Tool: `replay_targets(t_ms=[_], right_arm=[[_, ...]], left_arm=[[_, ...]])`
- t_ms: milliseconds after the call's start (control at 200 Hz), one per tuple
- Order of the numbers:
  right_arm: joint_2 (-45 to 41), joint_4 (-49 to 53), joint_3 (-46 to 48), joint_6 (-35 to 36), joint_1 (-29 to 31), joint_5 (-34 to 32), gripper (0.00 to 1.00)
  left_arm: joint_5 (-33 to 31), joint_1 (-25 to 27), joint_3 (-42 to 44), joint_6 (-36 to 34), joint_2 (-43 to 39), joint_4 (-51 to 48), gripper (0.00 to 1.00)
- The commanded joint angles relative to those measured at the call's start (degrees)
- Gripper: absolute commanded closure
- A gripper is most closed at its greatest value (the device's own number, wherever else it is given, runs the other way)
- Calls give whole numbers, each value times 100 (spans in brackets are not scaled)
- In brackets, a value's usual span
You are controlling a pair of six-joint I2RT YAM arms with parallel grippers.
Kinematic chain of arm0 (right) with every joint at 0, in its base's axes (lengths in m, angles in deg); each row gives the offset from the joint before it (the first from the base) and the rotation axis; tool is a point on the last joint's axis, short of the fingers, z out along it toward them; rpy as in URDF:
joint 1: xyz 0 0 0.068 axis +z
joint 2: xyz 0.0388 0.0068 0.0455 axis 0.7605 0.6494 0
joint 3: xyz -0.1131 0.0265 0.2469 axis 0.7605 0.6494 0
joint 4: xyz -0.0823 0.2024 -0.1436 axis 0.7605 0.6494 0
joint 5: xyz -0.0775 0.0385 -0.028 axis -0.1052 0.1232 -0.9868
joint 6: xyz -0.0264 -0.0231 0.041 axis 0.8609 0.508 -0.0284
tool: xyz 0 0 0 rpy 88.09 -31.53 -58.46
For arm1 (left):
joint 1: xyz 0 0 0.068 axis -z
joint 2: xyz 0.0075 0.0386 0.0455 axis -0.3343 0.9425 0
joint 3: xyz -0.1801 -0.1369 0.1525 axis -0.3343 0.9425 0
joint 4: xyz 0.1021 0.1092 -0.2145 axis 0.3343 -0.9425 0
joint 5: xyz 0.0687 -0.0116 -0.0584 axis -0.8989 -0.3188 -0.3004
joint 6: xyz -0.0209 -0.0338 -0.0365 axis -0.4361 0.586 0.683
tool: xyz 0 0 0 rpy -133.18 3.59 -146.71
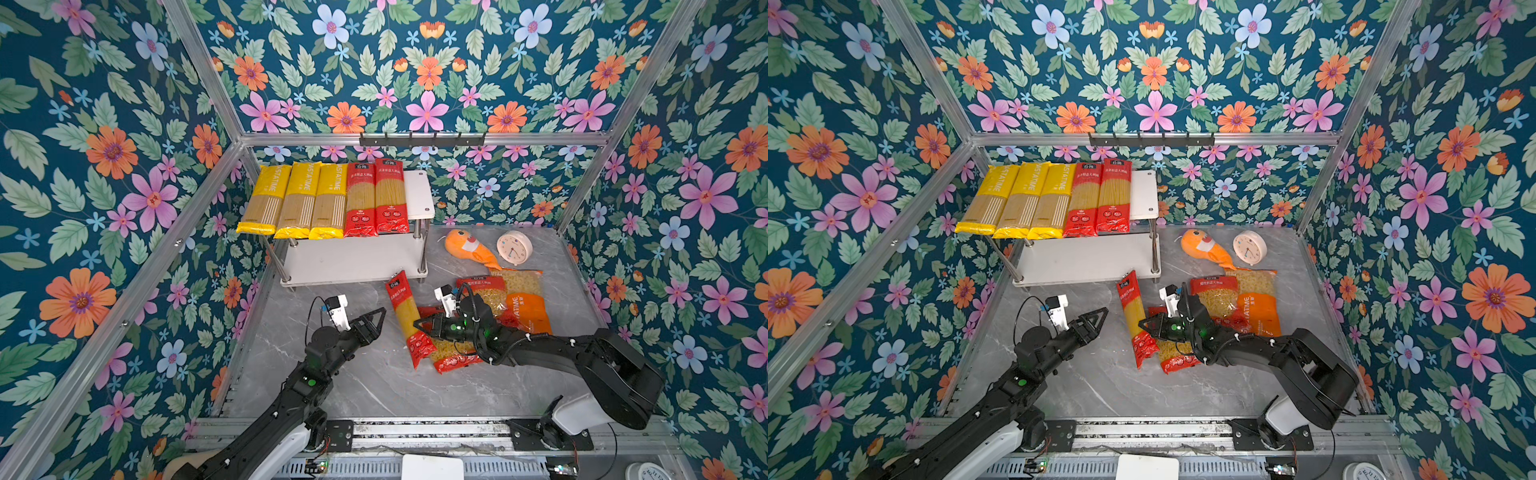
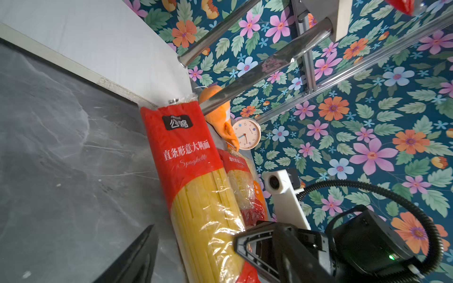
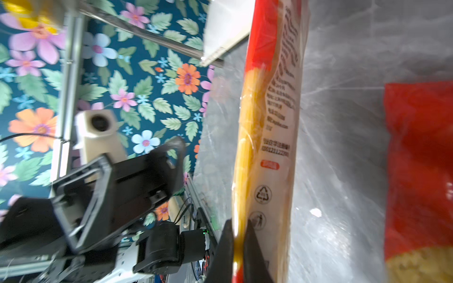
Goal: Place and organize the pasta boxes and bags onto the shelf
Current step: 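Swing the spaghetti pack upright with the right gripper while left gripper closes on it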
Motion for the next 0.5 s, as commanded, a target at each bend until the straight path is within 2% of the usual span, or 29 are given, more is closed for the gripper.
replay_targets(t_ms=[0,155,365,495], right_arm=[[-164,-1590,122,204,3,2,100],[-178,-2406,167,239,2,-18,100],[-203,-3059,101,244,4,157,100],[-216,-3504,189,215,5,501,100]], left_arm=[[290,19,51,63,81,1168,19],[408,19,132,44,342,1906,11],[835,19,70,280,1203,2895,10],[1005,19,-69,364,1565,3347,10]])
